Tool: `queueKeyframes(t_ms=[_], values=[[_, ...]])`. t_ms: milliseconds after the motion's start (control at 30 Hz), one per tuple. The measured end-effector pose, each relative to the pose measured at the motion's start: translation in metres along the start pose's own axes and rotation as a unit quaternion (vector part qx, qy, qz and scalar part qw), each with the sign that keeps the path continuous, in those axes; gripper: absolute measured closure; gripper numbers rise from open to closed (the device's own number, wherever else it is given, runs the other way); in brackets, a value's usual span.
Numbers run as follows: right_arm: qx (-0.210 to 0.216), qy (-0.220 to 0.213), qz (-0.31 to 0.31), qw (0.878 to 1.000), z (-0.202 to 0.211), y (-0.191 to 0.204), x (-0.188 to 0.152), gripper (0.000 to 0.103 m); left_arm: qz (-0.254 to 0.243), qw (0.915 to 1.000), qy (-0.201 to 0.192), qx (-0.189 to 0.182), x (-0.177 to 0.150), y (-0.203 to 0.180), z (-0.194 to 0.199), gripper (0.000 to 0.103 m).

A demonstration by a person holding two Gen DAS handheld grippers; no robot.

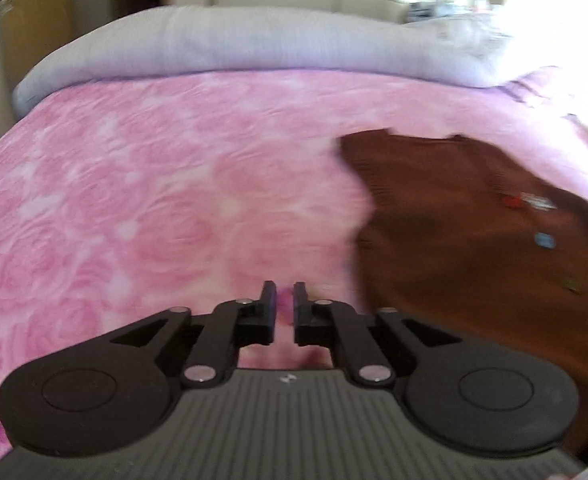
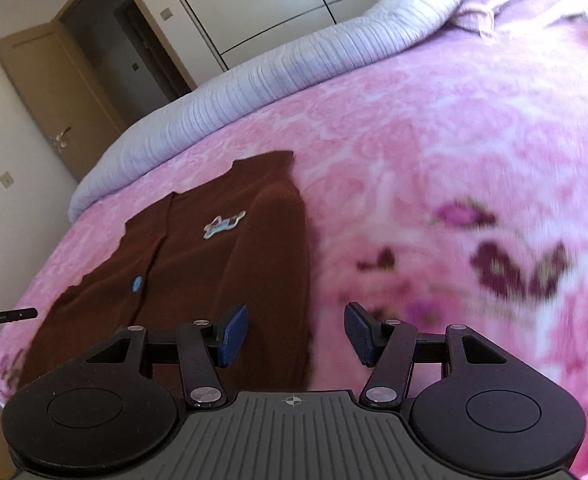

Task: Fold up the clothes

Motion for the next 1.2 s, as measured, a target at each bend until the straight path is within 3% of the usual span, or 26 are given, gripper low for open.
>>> queueKeyframes(t_ms=[67, 133, 167, 200, 233, 267, 400, 533, 700, 800, 833, 867, 900, 933, 1033, 1100, 1200], values=[[0.003, 0.006, -0.003, 1.0, 0.002, 0.002, -0.006, 0.046, -0.007, 0.9992, -0.011, -0.037, 0.001, -0.027, 0.009, 0.071], [0.009, 0.003, -0.019, 1.0, 0.001, 0.008, -0.01, 0.048, -0.019, 0.9964, -0.016, -0.081, -0.003, -0.057, 0.016, 0.066], [0.013, 0.002, -0.026, 1.0, 0.001, 0.011, -0.013, 0.064, -0.027, 0.9945, -0.013, -0.101, -0.006, -0.071, 0.018, 0.061], [0.022, 0.009, -0.031, 0.999, -0.001, 0.015, -0.015, 0.074, -0.035, 0.9921, -0.01, -0.121, -0.01, -0.085, 0.019, 0.059], [0.025, 0.018, -0.025, 0.999, -0.003, 0.021, -0.018, 0.095, -0.05, 0.9901, -0.003, -0.131, -0.015, -0.097, 0.02, 0.059], [0.018, 0.017, -0.011, 1.0, -0.001, 0.023, -0.018, 0.097, -0.066, 0.9879, 0.005, -0.14, -0.02, -0.108, 0.02, 0.059], [-0.033, 0.002, 0.024, 0.999, 0.012, 0.018, -0.012, 0.098, -0.154, 0.9797, 0.044, -0.121, -0.053, -0.127, 0.018, 0.059], [-0.057, 0.0, 0.041, 0.998, 0.027, 0.003, -0.013, 0.103, -0.168, 0.9797, 0.052, -0.097, -0.076, -0.114, 0.024, 0.058], [-0.058, -0.011, 0.032, 0.998, 0.044, -0.002, -0.02, 0.103, -0.108, 0.9896, 0.039, -0.087, -0.075, -0.092, 0.04, 0.059], [-0.046, -0.016, 0.019, 0.999, 0.051, 0.004, -0.025, 0.093, -0.092, 0.9917, 0.04, -0.08, -0.076, -0.088, 0.044, 0.059], [-0.044, -0.012, 0.014, 0.999, 0.051, 0.007, -0.029, 0.078, -0.095, 0.9917, 0.041, -0.076, -0.079, -0.088, 0.044, 0.059], [-0.041, -0.008, 0.008, 0.999, 0.051, 0.01, -0.033, 0.055, -0.097, 0.9914, 0.047, -0.074, -0.08, -0.09, 0.042, 0.06], [-0.039, -0.004, 0.005, 0.999, 0.049, 0.013, -0.038, 0.048, -0.099, 0.9909, 0.053, -0.073, -0.082, -0.092, 0.04, 0.064], [-0.037, -0.002, 0.008, 0.999, 0.047, 0.016, -0.041, 0.046, -0.106, 0.9902, 0.057, -0.071, -0.083, -0.094, 0.039, 0.075], [-0.036, 0.006, 0.021, 0.999, 0.043, 0.026, -0.049, 0.046, -0.136, 0.987, 0.053, -0.068, -0.085, -0.095, 0.041, 0.079], [-0.04, 0.019, 0.034, 0.998, 0.042, 0.03, -0.051, 0.057, -0.139, 0.9867, 0.052, -0.068, -0.087, -0.091, 0.043, 0.079], [-0.051, 0.036, 0.043, 0.997, 0.046, 0.025, -0.047, 0.061, -0.107, 0.9891, 0.069, -0.074, -0.079, -0.08, 0.049, 0.081]])
Point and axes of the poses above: each gripper's, at about its wrist camera, not at the fingertips, and z roughly against the way its jaws point, y to its left, x to its top, the point moved 4 cm from there along -z, roughly the way its jaws point, and after that the axes turned 14 degrees about -y, right-handed, at the moved point
